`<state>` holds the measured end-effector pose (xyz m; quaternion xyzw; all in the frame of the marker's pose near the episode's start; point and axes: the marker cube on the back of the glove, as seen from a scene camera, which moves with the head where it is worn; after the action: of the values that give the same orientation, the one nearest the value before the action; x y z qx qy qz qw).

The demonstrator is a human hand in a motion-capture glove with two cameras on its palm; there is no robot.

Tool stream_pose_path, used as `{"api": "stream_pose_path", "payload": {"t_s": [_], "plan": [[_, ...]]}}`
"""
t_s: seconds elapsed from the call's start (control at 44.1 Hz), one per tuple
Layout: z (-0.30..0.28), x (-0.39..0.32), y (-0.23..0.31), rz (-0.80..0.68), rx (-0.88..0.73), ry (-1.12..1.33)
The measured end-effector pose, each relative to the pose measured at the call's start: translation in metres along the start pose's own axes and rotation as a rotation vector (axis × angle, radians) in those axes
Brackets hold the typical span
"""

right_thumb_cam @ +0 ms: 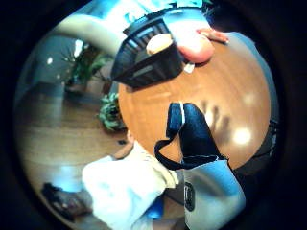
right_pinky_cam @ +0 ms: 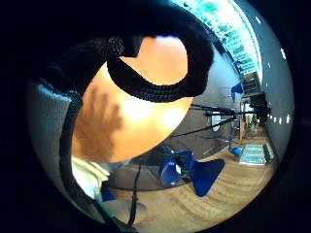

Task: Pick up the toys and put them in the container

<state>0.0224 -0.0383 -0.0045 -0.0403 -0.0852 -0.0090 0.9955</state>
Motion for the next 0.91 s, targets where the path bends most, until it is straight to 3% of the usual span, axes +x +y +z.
{"api": "stream_pose_path", "payload": {"t_s": [0.272, 0.362, 0.476, 0.906], "plan": [[0.008, 0.008, -0.064, 0.077, -0.092, -0.048], [0.016, 0.019, -0.087, 0.162, -0.123, 0.037], [0.024, 0.025, -0.105, 0.044, -0.151, 0.046], [0.087, 0.006, -0.186, -0.065, -0.292, -0.024]]}}
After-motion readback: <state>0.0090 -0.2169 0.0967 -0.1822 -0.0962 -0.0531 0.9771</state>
